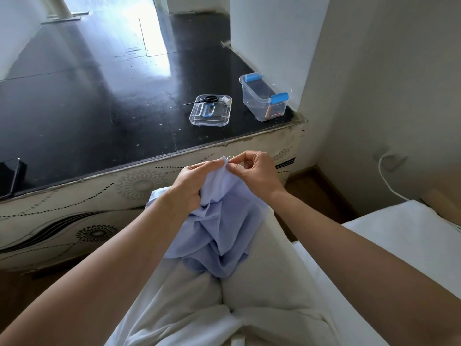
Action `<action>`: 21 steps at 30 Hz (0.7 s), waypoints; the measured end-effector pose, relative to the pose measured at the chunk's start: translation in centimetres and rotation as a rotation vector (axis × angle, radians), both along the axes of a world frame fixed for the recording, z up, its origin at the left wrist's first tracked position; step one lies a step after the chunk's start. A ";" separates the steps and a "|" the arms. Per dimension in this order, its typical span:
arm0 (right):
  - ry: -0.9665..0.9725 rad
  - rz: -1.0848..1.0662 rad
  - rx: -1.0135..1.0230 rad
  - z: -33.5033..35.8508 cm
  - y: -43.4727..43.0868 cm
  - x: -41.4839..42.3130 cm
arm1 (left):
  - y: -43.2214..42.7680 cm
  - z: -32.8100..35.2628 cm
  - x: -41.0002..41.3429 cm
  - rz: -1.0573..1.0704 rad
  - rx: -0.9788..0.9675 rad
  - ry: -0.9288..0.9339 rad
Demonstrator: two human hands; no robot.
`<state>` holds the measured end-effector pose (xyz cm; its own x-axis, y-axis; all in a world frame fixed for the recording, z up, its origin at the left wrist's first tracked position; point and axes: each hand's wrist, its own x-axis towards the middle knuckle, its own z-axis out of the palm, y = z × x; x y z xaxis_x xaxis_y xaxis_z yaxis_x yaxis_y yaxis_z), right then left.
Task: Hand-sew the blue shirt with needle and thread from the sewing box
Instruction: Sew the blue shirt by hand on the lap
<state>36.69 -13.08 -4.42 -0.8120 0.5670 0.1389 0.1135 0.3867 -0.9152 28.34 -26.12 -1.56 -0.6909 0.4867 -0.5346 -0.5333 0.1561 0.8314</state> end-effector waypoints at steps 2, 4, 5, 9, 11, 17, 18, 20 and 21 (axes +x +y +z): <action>0.006 0.006 0.023 -0.1 0.1 0.1 | -0.1 0.0 0.0 0.018 -0.003 0.000; 0.004 0.086 -0.003 0.1 0.5 0.5 | -0.1 -0.1 -0.1 0.037 -0.011 0.003; -0.005 0.173 -0.033 0.3 0.6 0.9 | 0.0 -0.2 -0.1 0.042 -0.010 0.004; -0.182 0.599 -0.168 1.4 0.7 2.5 | 0.1 -0.3 -0.4 0.069 -0.023 -0.025; -0.338 0.717 -0.195 1.8 0.5 3.0 | 0.1 -0.2 -0.5 0.095 -0.034 -0.052; -0.556 0.680 -0.161 1.6 0.4 3.2 | 0.1 -0.2 -0.4 0.106 -0.054 -0.076; -0.511 0.604 -0.174 1.4 0.7 3.1 | 0.1 -0.2 -0.4 0.092 -0.047 -0.063; -0.403 0.466 -0.204 1.4 1.3 3.1 | 0.0 -0.3 -0.3 0.073 -0.021 -0.016; -0.353 0.403 -0.204 1.4 1.5 3.1 | 0.0 -0.3 -0.2 0.064 -0.005 0.009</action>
